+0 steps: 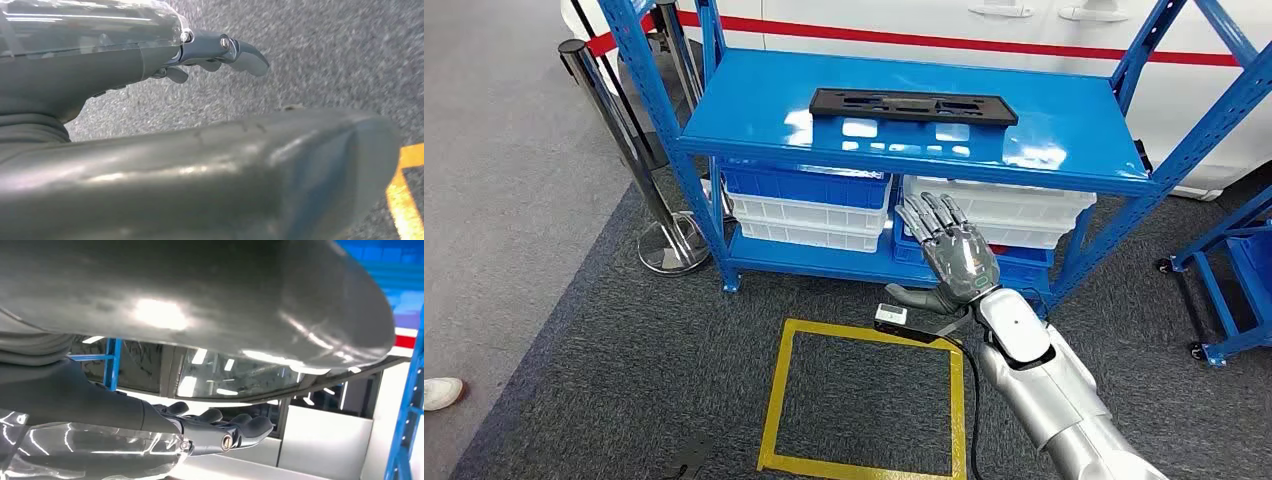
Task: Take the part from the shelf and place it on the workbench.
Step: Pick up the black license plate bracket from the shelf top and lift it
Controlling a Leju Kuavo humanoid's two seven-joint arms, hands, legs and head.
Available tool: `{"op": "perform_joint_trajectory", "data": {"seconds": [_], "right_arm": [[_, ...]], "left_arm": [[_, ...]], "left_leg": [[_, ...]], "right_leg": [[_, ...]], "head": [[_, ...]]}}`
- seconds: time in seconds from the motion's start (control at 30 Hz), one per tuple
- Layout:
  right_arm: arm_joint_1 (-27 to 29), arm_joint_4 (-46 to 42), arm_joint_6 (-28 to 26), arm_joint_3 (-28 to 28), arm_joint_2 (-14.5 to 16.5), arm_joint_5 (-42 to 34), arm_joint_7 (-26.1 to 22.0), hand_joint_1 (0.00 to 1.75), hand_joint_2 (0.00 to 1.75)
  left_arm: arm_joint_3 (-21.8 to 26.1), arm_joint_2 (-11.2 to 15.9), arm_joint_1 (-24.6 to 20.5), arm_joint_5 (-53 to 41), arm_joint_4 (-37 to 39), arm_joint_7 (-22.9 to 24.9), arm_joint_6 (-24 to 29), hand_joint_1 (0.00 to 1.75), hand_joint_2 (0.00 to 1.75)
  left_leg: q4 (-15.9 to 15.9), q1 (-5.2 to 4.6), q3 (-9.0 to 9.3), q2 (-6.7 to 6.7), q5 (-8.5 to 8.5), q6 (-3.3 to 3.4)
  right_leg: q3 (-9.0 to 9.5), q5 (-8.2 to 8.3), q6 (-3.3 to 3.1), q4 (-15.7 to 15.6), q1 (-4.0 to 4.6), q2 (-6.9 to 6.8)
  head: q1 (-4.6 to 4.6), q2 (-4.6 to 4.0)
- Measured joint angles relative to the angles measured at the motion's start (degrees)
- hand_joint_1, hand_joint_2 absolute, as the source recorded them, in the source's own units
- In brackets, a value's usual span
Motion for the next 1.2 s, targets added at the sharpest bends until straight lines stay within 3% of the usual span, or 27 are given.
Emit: {"op": "perform_joint_trajectory", "data": {"seconds": [0.07,0.13,0.23,0.33,0.4,0.43,0.47,0.5,0.57,0.6,0.7,0.77,0.87,0.9,0.93,0.97,1.03,1.07,1.1,1.2], "right_arm": [[0.00,-0.07,0.01,0.05,-0.13,-0.08,0.08,0.00,0.00],[0.07,-0.26,0.01,0.26,-0.29,-0.23,0.22,0.00,0.00],[0.06,-0.55,0.00,0.51,-0.46,-0.40,0.34,0.00,0.00],[0.04,-0.72,0.01,0.82,-0.51,-0.49,0.36,0.00,0.00],[0.47,-0.73,0.02,1.04,-0.51,-0.49,0.34,0.00,0.00],[0.65,-0.73,0.02,1.12,-0.51,-0.49,0.34,0.00,0.00],[0.75,-0.74,0.02,1.19,-0.51,-0.49,0.34,0.00,0.00],[0.79,-0.74,0.02,1.26,-0.51,-0.49,0.35,0.00,0.00],[0.78,-0.75,0.07,1.38,-0.52,-0.49,0.36,0.00,0.00],[0.79,-0.75,0.09,1.41,-0.53,-0.49,0.36,0.00,0.00],[0.75,-0.91,0.20,1.45,-0.56,-0.51,0.37,0.00,0.00],[0.56,-1.20,0.39,1.45,-0.58,-0.56,0.47,0.00,0.00],[0.68,-1.43,0.85,1.45,-0.62,-0.66,0.69,0.00,0.00],[0.86,-1.52,1.01,1.46,-0.64,-0.67,0.84,0.00,0.00],[1.01,-1.65,1.13,1.47,-0.66,-0.69,1.03,0.00,0.00],[1.08,-1.83,1.21,1.47,-0.70,-0.71,1.19,0.00,0.00],[1.06,-2.21,1.33,1.48,-0.85,-0.74,1.39,0.00,0.00],[1.02,-2.36,1.38,1.48,-0.93,-0.76,1.44,0.00,0.00],[0.99,-2.46,1.46,1.48,-1.00,-0.78,1.48,0.00,0.00],[0.97,-2.88,1.65,1.56,-1.09,-0.85,1.55,0.00,0.00]], "left_arm": [[0.00,-0.01,-0.07,0.01,0.05,0.01,-0.01,0.00,0.00],[0.00,-0.03,-0.11,0.01,0.12,0.02,-0.03,0.00,0.00],[-0.01,-0.02,-0.13,0.02,0.16,0.02,-0.03,0.00,0.00],[-0.02,0.00,-0.28,0.01,0.18,0.01,-0.04,0.00,0.00],[-0.02,0.05,-0.11,-0.01,0.18,0.02,-0.05,0.00,0.00],[-0.01,0.09,-0.02,-0.01,0.19,0.02,-0.05,0.00,0.00],[-0.01,0.13,0.02,-0.02,0.18,0.02,-0.05,0.00,0.00],[-0.01,0.17,0.05,-0.02,0.18,0.01,-0.05,0.00,0.00],[-0.02,0.25,0.02,-0.04,0.19,0.00,-0.09,0.00,0.00],[-0.02,0.25,0.02,-0.05,0.20,0.01,-0.11,0.00,0.00],[-0.02,0.21,0.00,-0.12,0.21,0.04,-0.14,0.00,0.00],[-0.01,0.22,-0.08,-0.14,0.21,0.09,-0.10,0.00,0.00],[0.00,0.28,-0.22,-0.14,0.21,0.09,-0.07,0.00,0.00],[0.00,0.28,-0.19,-0.14,0.21,0.07,-0.07,0.00,0.00],[0.01,0.26,-0.13,-0.14,0.21,0.05,-0.08,0.00,0.00],[0.01,0.24,-0.06,-0.15,0.21,0.04,-0.08,0.00,0.00],[0.01,0.14,0.00,-0.16,0.23,0.05,-0.09,0.00,0.00],[0.01,0.10,-0.03,-0.17,0.25,0.06,-0.09,0.00,0.00],[0.01,0.05,-0.08,-0.18,0.27,0.09,-0.10,0.00,0.00],[0.02,0.03,-0.28,-0.19,0.30,0.17,-0.07,0.00,0.00]], "left_leg": [[-0.08,-0.02,0.03,-0.01,-0.21,-0.29],[0.02,0.00,0.36,0.01,-0.35,-1.01],[2.74,0.04,-0.27,0.08,-0.83,-1.82],[12.74,0.32,-6.19,0.11,-4.12,-2.35],[16.52,0.53,-9.71,0.12,-5.84,-2.91],[15.58,0.63,-10.22,0.14,-4.98,-3.19],[12.79,0.72,-9.78,0.16,-2.86,-3.33],[8.78,0.81,-8.79,0.21,0.31,-3.39],[2.32,0.75,-7.18,0.32,4.45,-2.84],[0.82,0.65,-6.88,0.33,5.37,-2.36],[0.29,0.59,-6.41,0.25,5.36,-0.92],[0.05,0.73,-5.57,0.20,5.00,-0.26],[-0.01,0.63,-4.56,0.13,3.96,0.23],[0.00,0.56,-4.12,0.06,3.55,0.26],[0.01,0.47,-3.57,-0.03,3.09,0.25],[0.02,0.38,-2.96,-0.11,2.65,0.23],[-0.04,0.20,-1.67,-0.18,1.67,0.14],[-0.01,0.09,-1.17,-0.19,1.27,0.02],[-0.07,0.01,-0.87,-0.22,0.94,-0.15],[-0.03,-0.15,-0.42,-0.22,0.51,-1.06]], "right_leg": [[0.41,-0.55,-0.24,-1.13,0.25,-0.09],[1.07,-1.03,-0.86,-2.68,0.61,-0.07],[2.93,-1.22,-1.80,-3.81,0.15,-0.02],[4.44,-2.07,-2.18,-4.16,-0.14,-0.01],[5.40,-2.95,-2.03,-4.13,-0.18,0.09],[6.03,-3.47,-1.88,-4.09,-0.24,0.14],[6.71,-4.01,-1.70,-4.02,-0.31,0.17],[7.34,-4.61,-1.46,-3.94,-0.37,0.18],[8.10,-5.66,-0.85,-3.59,-0.31,0.21],[8.20,-6.03,-0.48,-3.52,-0.24,0.21],[8.26,-6.44,0.61,-2.95,-0.21,0.19],[6.41,-7.18,1.08,0.79,-0.35,0.11],[-0.57,-11.01,1.56,11.22,-0.50,0.07],[-2.35,-11.68,1.62,12.93,-0.53,0.07],[-3.27,-11.20,1.53,12.82,-0.51,0.07],[-3.15,-9.51,1.31,10.88,-0.42,0.07],[-1.03,-3.52,0.29,3.18,0.00,0.03],[-0.09,-1.43,-0.17,-0.01,0.27,0.03],[0.56,-0.25,-0.53,-2.29,0.48,-0.02],[1.05,-0.61,-1.03,-3.39,0.64,-0.03]], "head": [[-0.01,0.00],[-0.01,0.00],[-0.02,0.00],[-0.04,0.00],[-0.03,0.00],[-0.03,0.00],[-0.03,0.00],[-0.03,0.00],[-0.02,0.00],[-0.02,0.00],[-0.02,0.00],[-0.01,0.00],[0.00,0.00],[0.00,0.00],[0.00,0.00],[0.00,0.00],[0.00,0.00],[-0.01,0.00],[0.02,0.00],[0.04,0.00]]}}
